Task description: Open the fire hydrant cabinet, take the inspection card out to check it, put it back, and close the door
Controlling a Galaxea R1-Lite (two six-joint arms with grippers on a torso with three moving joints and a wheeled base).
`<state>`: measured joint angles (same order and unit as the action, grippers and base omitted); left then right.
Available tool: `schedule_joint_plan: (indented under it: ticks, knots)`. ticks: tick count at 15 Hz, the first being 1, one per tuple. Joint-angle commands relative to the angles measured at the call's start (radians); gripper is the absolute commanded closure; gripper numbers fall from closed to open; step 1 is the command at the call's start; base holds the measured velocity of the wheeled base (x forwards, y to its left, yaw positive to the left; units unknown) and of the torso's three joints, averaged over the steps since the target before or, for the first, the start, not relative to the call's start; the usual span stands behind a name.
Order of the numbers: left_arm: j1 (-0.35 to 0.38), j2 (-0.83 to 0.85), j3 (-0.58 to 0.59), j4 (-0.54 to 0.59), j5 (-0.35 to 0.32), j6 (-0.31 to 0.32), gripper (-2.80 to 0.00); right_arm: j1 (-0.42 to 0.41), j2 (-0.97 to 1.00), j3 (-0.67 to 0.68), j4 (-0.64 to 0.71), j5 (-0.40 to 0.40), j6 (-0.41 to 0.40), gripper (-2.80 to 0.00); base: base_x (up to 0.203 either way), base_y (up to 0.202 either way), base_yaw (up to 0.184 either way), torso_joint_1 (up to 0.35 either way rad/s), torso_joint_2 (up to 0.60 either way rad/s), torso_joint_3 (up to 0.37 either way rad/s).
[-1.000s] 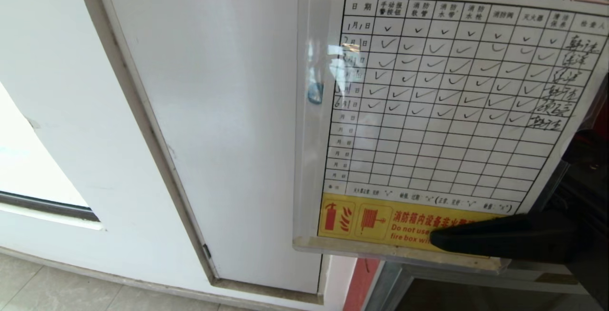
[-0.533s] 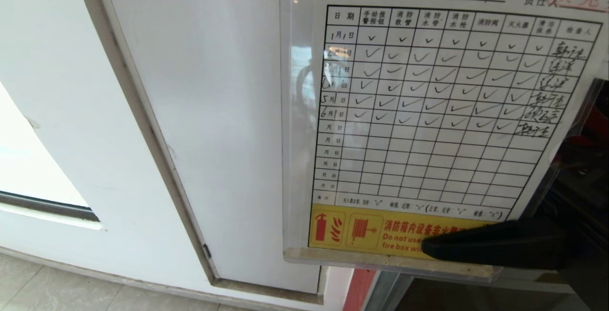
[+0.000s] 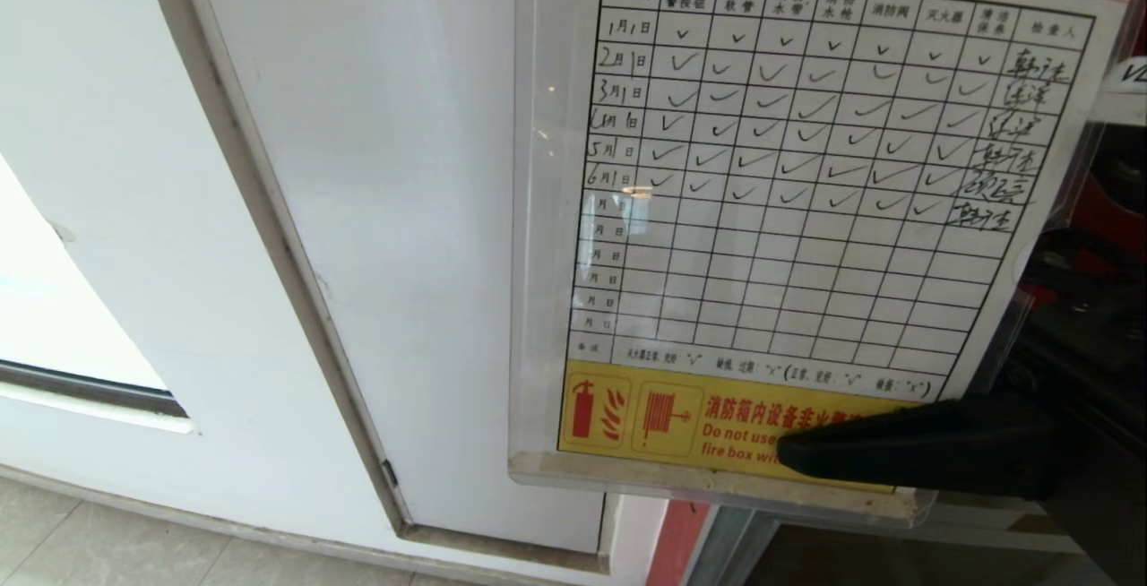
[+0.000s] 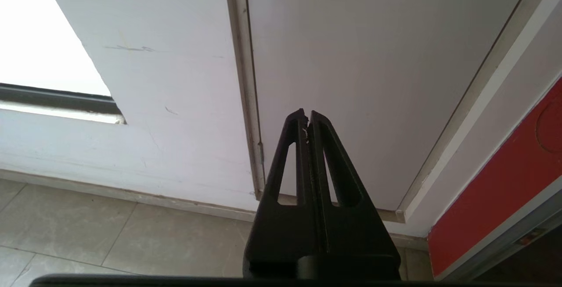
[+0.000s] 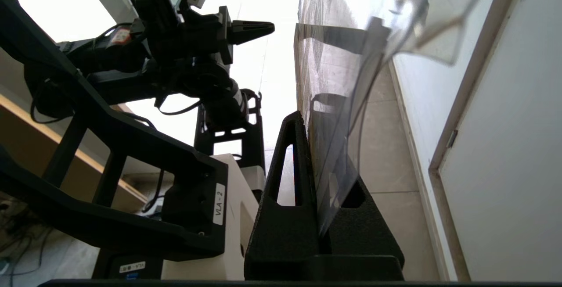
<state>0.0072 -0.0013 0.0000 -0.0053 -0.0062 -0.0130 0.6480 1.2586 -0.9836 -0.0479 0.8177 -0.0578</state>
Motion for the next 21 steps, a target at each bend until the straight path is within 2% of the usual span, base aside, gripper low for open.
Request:
schedule_joint_plan:
  ticks: [1, 8, 11, 15, 21]
  knots:
    - [0.0, 0.001, 0.0, -0.001, 0.0, -0.001, 0.0, 0.022, 0.002, -0.001, -0.008, 0.005, 0.015, 0.0, 0.0, 0.0, 0.0, 0.0, 0.0, 0.0]
    - [0.0, 0.001, 0.0, -0.001, 0.0, -0.001, 0.0, 0.038, -0.008, 0.008, -0.005, 0.005, 0.062, 0.0, 0.0, 0.0, 0.0, 0.0, 0.0, 0.0]
    - [0.0, 0.001, 0.0, -0.001, 0.0, -0.001, 0.0, 0.039, -0.026, 0.008, 0.001, 0.006, 0.129, 0.0, 0.0, 0.0, 0.0, 0.0, 0.0, 0.0]
    - [0.0, 0.001, 0.0, -0.001, 0.0, -0.001, 0.0, 0.039, -0.051, 0.069, 0.005, 0.006, 0.165, 0.0, 0.0, 0.0, 0.0, 0.0, 0.0, 0.0]
    - [0.0, 0.001, 0.0, -0.001, 0.0, -0.001, 0.0, 0.04, -0.103, 0.13, 0.007, 0.008, 0.171, 0.0, 0.0, 0.0, 0.0, 0.0, 0.0, 0.0]
